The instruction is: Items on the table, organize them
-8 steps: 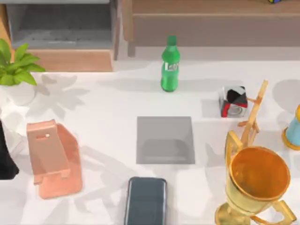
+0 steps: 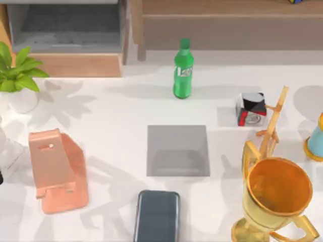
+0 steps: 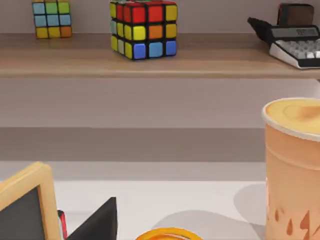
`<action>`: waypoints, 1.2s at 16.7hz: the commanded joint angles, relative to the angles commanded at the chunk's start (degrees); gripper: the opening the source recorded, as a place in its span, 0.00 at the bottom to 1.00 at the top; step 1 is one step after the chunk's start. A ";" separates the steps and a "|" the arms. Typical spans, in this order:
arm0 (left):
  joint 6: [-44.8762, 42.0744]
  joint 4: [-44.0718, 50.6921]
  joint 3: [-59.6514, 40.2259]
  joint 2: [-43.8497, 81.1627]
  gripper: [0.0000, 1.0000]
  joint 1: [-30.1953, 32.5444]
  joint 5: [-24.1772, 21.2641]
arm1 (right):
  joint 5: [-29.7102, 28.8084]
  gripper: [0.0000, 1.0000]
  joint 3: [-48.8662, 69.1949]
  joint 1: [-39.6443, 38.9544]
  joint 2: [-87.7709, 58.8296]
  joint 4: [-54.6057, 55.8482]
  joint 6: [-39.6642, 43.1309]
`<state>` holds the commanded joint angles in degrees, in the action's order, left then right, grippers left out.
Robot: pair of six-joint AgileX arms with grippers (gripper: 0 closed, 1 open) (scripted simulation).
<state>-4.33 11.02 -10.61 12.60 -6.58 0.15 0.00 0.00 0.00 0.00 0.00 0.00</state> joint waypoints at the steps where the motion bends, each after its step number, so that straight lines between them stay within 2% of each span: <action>1: -1.07 3.09 -2.74 4.07 1.00 -1.61 -0.03 | 0.00 1.00 0.00 0.00 0.00 0.00 0.00; 12: -12.11 40.26 -31.91 59.24 1.00 -19.08 -0.26 | 0.00 1.00 0.00 0.00 0.00 0.00 0.00; 16: -14.96 47.54 -39.79 68.09 1.00 -23.43 -0.08 | 0.00 1.00 0.00 0.00 0.00 0.00 0.00; 20: -15.54 48.88 -41.38 69.19 1.00 -24.35 -0.05 | 0.00 1.00 0.00 0.00 0.00 0.00 0.00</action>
<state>-19.86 59.90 -51.99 81.78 -30.92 0.11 0.00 0.00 0.00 0.00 0.00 0.00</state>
